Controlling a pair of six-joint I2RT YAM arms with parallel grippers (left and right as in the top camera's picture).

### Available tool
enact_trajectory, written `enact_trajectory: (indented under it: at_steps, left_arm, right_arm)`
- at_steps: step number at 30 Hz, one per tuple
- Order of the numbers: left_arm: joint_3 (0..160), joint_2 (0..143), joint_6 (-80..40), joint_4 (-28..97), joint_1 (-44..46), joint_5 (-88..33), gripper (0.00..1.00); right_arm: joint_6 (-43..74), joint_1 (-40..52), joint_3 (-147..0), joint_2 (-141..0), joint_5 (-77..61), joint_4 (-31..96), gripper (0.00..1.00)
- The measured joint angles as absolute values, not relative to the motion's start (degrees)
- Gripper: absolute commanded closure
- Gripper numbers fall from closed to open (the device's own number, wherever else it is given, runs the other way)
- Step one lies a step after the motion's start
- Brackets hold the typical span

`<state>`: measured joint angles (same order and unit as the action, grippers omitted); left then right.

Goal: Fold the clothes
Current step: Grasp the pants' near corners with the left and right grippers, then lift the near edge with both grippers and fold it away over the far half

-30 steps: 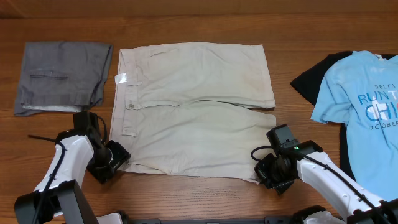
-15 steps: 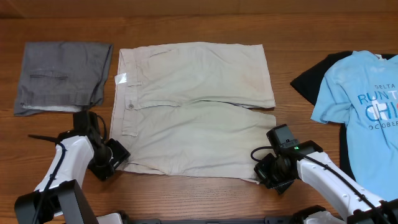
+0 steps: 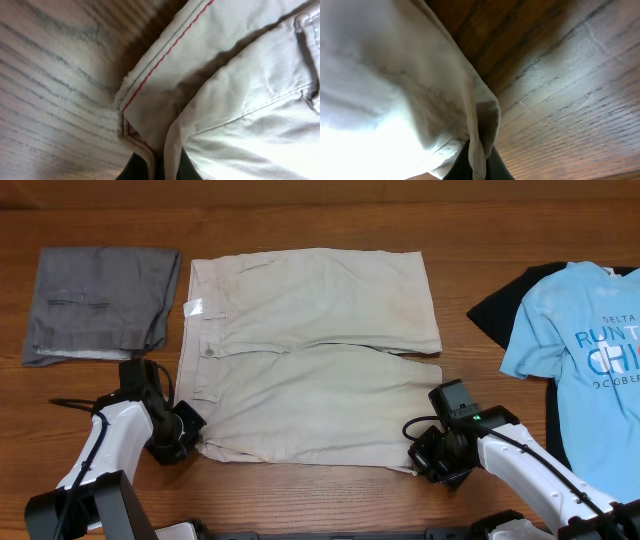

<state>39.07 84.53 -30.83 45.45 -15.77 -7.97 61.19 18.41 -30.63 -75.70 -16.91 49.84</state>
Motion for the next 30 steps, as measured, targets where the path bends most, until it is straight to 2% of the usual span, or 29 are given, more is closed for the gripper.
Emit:
enact_trajectory:
  at_steps: [6,15,23,30]
  left_arm:
    - [40.73,84.55,-25.21,52.66,-15.86,-11.20,0.96]
    - [54.92,84.49,-18.52,69.76,-15.86,-13.61,0.96]
    - [65.52,84.23,-17.74,74.85,-15.40,-15.09,0.96]
    - [74.41,84.20,-18.61,73.41,-9.82,-16.43,0.96]
  right_arm:
    - [58.22,18.41,-38.89,-75.72,-13.13,58.96,0.96]
    - [52.38,18.41,-55.55,-75.70,-10.35,66.94,0.96]
    - [44.97,13.89,-67.22,-75.99,-10.20,69.21,0.96]
    - [38.17,5.85,-78.72,-82.11,-10.76,69.76,0.96]
